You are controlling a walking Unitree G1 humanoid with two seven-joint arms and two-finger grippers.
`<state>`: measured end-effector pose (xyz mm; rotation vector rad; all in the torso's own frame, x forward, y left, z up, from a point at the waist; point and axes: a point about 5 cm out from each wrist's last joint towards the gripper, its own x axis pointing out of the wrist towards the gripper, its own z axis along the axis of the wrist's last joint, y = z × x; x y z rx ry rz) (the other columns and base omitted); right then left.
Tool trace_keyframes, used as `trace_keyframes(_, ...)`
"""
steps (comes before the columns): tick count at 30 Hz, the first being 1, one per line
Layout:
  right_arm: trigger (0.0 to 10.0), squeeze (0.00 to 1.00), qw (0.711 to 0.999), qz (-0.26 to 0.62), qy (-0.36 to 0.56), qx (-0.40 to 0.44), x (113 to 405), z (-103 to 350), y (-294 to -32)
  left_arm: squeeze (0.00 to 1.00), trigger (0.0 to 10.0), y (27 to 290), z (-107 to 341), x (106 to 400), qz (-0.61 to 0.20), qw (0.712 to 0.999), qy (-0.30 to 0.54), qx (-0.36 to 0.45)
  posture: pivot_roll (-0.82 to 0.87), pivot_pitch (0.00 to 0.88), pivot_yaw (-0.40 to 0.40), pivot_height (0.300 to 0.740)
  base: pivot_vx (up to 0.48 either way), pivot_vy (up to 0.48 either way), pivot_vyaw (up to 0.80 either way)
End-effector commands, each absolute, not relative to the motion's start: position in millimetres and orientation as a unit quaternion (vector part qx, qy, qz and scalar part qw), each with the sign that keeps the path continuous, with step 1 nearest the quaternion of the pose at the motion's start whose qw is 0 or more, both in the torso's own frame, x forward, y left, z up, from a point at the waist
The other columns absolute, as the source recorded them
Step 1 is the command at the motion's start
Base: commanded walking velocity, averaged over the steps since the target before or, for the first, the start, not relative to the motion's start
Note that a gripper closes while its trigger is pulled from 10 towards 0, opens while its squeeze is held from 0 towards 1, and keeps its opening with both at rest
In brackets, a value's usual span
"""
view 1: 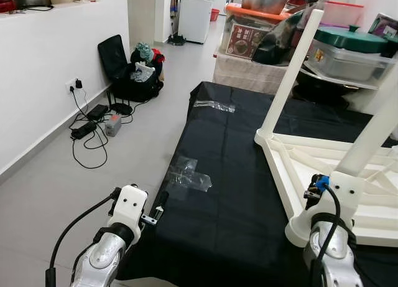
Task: Building children table
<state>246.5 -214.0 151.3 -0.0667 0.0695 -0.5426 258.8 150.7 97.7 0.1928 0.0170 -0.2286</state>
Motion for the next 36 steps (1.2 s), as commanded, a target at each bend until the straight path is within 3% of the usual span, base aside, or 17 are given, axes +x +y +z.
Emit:
trace_keyframes(1,10.0,0.00,0.955,-0.271,0.077,-0.091,243,138,-218,0.00,10.0,147,100,258,-0.123,0.988,0.006,0.097,0.07,0.000,-0.153,0.740,0.000,0.000,0.00)
trace_keyframes(2,10.0,0.00,0.961,-0.255,0.061,-0.085,245,142,-213,0.00,10.0,147,100,258,-0.124,0.988,0.006,0.097,0.07,0.000,-0.153,0.740,0.000,0.000,0.00)
trace_keyframes(3,10.0,1.00,0.964,-0.248,0.049,-0.078,246,144,-211,0.00,10.0,147,100,258,-0.124,0.988,0.006,0.097,0.07,0.000,-0.153,0.740,0.000,0.000,0.00)
trace_keyframes(18,10.0,1.00,0.979,-0.182,-0.066,-0.064,244,180,-215,0.00,10.0,147,99,259,-0.125,0.987,0.007,0.096,0.05,0.000,-0.144,0.740,0.000,0.000,0.00)
trace_keyframes(26,10.0,1.00,0.980,-0.168,-0.068,-0.088,233,179,-217,0.00,10.0,148,99,258,-0.125,0.987,0.008,0.097,0.04,0.000,-0.136,0.740,0.000,0.000,0.00)
trace_keyframes(29,10.0,1.00,0.980,-0.166,-0.040,-0.101,207,169,-217,0.00,10.0,151,98,258,-0.126,0.987,0.012,0.098,0.00,0.000,-0.107,0.740,0.000,0.000,0.00)
trace_keyframes(33,10.0,1.00,0.980,-0.163,-0.007,-0.110,196,160,-217,0.00,10.0,153,97,257,-0.127,0.987,0.014,0.097,0.00,0.000,-0.100,0.740,0.000,0.000,0.00)
trace_keyframes(34,10.0,0.00,0.978,-0.160,0.018,-0.131,194,153,-218,0.00,10.0,153,97,257,-0.127,0.987,0.015,0.097,-0.01,0.000,-0.093,0.740,0.000,0.000,0.00)
trace_keyframes(36,10.0,0.00,0.978,-0.160,0.018,-0.131,194,153,-218,0.00,10.0,153,97,257,-0.127,0.987,0.015,0.097,-0.01,0.000,-0.093,0.740,0.000,0.000,0.00)
